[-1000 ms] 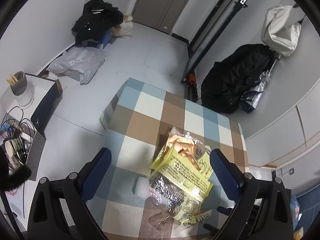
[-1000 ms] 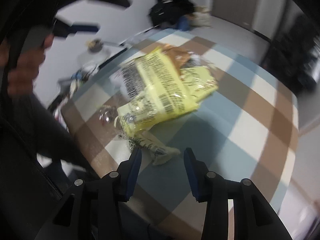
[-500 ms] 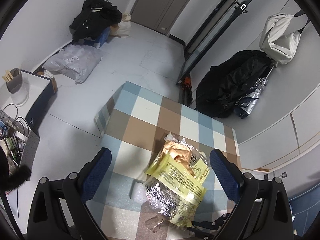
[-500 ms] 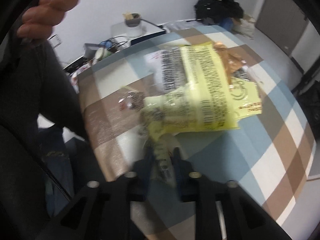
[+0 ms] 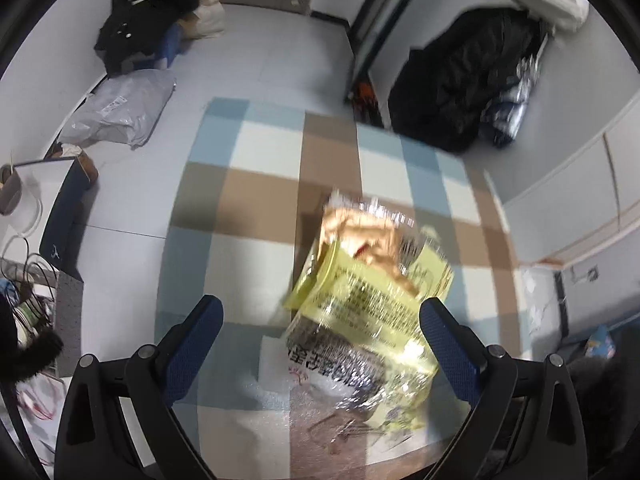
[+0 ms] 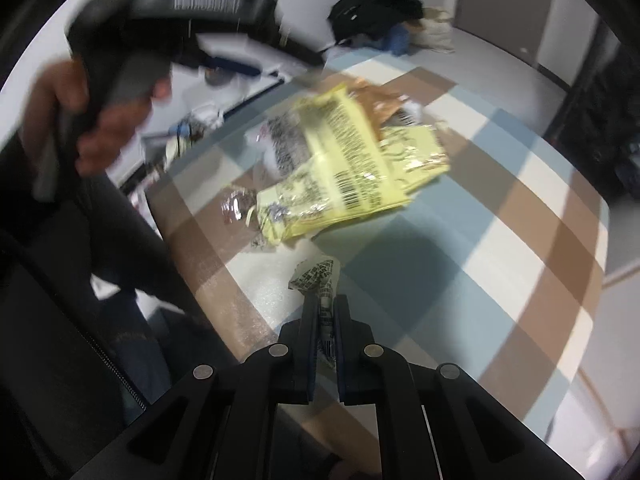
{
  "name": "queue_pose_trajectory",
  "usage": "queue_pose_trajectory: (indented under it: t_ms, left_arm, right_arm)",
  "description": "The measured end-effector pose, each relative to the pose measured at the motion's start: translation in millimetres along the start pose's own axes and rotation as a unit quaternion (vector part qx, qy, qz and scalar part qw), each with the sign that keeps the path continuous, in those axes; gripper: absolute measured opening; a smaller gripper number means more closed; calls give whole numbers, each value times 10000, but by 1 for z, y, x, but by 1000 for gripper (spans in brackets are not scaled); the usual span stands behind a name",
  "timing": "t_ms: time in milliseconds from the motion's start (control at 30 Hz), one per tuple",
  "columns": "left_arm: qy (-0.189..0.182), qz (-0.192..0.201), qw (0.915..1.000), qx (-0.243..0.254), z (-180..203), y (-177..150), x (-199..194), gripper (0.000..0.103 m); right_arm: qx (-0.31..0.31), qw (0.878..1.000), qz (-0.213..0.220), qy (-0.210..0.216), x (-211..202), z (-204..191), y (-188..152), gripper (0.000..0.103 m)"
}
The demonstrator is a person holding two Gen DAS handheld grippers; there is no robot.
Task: Collect trash
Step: 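Lift the twisted wrapper with the right tool while the left tool approaches the yellow bag, then close the left tool on the yellow snack wrapper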
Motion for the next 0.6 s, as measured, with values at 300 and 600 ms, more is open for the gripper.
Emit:
queue_pose_trajectory:
  t_ms: [300,600]
  left_arm:
    - [202,-370,9968,684,19,-12,23,97]
    - [404,-281,9950,868,23,-17,23,71]
  right_arm:
    - [682,9962,545,-18,-23,37,2,7]
    - [824,9938,745,14,-33,46,2,7]
Point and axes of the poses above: each gripper's, at about its wrist camera, not at the fingertips, and x roughly the way its jaws point, z to its right, y to its top, the point moved 2 cm from there along x, roughly the way its jaws point, and after that the axes turned 6 degrees about y, right-handed, at the moved point
